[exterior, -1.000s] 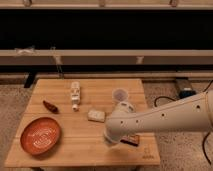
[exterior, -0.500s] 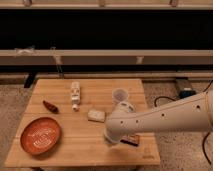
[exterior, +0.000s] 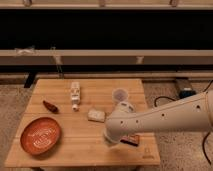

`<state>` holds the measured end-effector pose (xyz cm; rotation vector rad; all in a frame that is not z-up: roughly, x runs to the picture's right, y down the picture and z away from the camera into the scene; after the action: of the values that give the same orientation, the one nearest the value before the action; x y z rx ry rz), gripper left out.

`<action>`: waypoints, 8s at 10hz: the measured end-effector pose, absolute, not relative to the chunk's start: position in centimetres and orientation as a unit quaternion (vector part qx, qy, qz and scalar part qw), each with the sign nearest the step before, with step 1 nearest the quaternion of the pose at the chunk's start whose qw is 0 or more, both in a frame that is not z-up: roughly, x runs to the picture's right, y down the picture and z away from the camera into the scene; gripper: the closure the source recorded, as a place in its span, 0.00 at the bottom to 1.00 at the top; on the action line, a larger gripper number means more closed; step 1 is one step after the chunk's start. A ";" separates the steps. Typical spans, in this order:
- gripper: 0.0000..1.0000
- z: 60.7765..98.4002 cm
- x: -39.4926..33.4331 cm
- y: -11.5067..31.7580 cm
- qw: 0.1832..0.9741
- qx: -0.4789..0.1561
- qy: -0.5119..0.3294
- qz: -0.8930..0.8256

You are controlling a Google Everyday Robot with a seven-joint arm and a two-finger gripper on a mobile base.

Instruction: Drag the pepper across the table

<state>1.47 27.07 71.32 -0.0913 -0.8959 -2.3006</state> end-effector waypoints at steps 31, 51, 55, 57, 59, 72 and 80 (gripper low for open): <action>0.30 80.0 -25.0 13.1 0.105 0.027 -0.296 -0.949; 0.34 87.2 -29.6 11.7 0.082 0.031 -0.290 -0.953; 0.34 87.2 -30.0 10.9 0.078 0.031 -0.281 -0.956; 0.34 87.9 -30.2 10.3 0.075 0.030 -0.277 -0.957; 0.34 88.9 -30.4 9.9 0.073 0.028 -0.277 -0.958; 1.00 89.6 -27.8 10.3 0.070 0.022 -0.283 -0.956; 1.00 87.5 -21.4 13.2 0.093 0.012 -0.300 -0.949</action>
<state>-21.38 13.16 87.48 0.0360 -0.8897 -2.8175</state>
